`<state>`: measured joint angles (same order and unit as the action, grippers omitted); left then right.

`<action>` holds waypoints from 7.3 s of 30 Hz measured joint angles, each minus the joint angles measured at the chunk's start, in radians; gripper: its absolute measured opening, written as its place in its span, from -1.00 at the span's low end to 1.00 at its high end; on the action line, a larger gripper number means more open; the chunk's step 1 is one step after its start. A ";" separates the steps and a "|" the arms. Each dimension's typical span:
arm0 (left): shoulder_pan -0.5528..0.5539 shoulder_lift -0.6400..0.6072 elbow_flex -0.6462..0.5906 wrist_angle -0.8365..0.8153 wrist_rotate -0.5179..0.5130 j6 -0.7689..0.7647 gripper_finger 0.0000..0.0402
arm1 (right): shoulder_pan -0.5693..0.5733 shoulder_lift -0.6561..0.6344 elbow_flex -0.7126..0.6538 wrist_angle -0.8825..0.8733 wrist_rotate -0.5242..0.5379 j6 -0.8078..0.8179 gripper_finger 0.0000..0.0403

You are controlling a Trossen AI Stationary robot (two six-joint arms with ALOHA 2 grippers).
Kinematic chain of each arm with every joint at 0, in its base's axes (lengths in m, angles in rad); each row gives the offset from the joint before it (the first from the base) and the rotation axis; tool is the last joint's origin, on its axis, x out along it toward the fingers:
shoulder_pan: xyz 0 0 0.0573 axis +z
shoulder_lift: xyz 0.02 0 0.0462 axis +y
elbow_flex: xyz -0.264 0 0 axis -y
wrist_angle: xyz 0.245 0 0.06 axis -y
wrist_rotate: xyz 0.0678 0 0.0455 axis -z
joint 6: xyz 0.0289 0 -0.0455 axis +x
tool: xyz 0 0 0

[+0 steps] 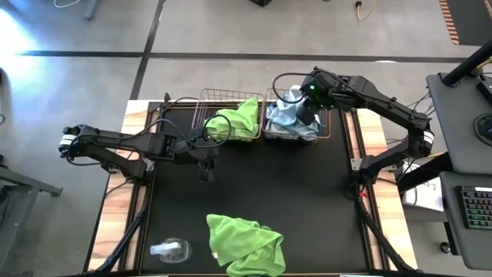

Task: Sort microfiber towel by color & place in baskets
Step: Put the white microfiber cloth into the right wire basket, then put the green microfiber cloth into the left wire basket

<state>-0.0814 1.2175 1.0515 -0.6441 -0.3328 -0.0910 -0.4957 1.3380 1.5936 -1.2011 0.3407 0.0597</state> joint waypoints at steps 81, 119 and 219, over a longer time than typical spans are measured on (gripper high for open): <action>-0.437 0.390 0.002 0.415 0.382 -0.416 -0.43 | 0.782 0.222 -0.019 0.044 -0.513 0.263 -0.53; -0.419 0.529 0.000 0.240 0.308 -0.258 -0.43 | 0.832 0.222 -0.019 0.085 -0.512 0.178 -0.53; -0.348 0.575 1.306 -0.797 -0.696 -0.153 -1.00 | 0.831 0.222 -0.019 0.098 -0.441 0.176 -0.53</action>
<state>-0.4289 1.7921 2.3573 -1.4414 -1.0286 -0.2444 0.3355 1.5597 1.5745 -1.1035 -0.1005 0.2355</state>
